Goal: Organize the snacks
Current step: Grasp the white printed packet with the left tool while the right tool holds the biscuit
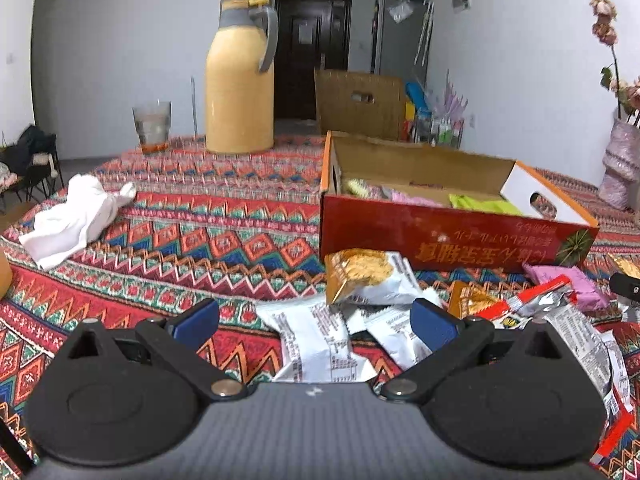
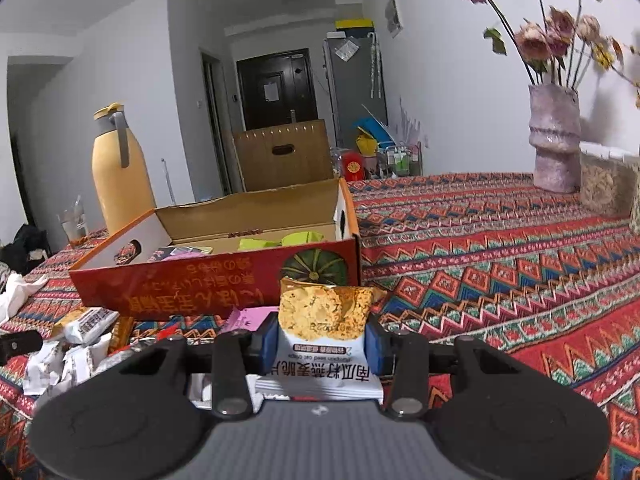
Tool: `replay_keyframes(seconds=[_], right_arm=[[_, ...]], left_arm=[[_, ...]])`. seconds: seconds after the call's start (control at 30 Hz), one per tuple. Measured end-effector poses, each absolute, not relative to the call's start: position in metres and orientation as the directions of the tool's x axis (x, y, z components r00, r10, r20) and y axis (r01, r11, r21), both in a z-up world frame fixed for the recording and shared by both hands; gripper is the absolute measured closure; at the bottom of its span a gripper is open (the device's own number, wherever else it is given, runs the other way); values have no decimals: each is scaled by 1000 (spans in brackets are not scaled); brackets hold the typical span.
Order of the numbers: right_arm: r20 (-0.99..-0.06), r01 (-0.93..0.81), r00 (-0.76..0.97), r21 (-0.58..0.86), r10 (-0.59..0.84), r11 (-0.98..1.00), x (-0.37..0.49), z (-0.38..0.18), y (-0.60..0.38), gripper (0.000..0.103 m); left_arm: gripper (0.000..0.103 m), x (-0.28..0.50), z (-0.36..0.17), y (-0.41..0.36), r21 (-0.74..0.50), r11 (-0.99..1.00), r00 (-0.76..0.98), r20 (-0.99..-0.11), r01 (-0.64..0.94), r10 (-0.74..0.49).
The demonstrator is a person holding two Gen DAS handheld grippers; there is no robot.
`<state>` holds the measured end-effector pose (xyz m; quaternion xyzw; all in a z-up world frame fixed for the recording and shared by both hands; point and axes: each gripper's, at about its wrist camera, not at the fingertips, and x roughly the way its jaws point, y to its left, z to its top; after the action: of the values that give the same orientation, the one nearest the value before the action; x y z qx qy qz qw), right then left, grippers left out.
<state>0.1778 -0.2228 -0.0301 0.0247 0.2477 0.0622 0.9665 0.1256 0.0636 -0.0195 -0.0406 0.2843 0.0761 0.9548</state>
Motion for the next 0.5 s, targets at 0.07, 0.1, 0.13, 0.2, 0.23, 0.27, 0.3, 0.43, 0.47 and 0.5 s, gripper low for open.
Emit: replay_keyframes(seconds=[0.07,0.1,0.13,0.2,0.23,0.27,0.3,0.43,0.47,0.5], right_arm=[[-472,-109,870,97,142,989,177,-32,-227,61],[-469,-111,871,103,147,988,177,-33,-228,61],[-468,-113,871,109,151,988,176,-33,-229,61],[-465,-117,871,117,158,986,175,-35,-230,61],[-462,-119,872,119,161,986,175,-35,-230,61],[-459,-121,873,120,163,985,174,-35,-230,61],[-455,-125,875,121,167,985,173,-35,-230,61],[-441,-134,880,120,174,984,170,-35,-229,61],[-438,-136,882,119,175,984,170,-34,-228,61],[-435,-140,883,117,177,983,169,-34,-228,61]], left_arm=[[0,131,-20,67,-25,983,801,-583,-184,136],[0,134,-21,68,-14,981,790,-596,-194,147],[0,137,-21,68,-3,979,777,-609,-202,158],[0,144,-24,70,9,976,747,-642,-218,172],[0,147,-26,70,13,975,734,-656,-222,175],[0,151,-29,70,19,974,721,-669,-227,182],[1,154,-31,71,24,972,709,-680,-234,188],[10,164,-39,71,26,968,676,-711,-250,193],[17,165,-40,70,28,968,670,-717,-250,194],[18,167,-41,69,28,968,667,-720,-249,192]])
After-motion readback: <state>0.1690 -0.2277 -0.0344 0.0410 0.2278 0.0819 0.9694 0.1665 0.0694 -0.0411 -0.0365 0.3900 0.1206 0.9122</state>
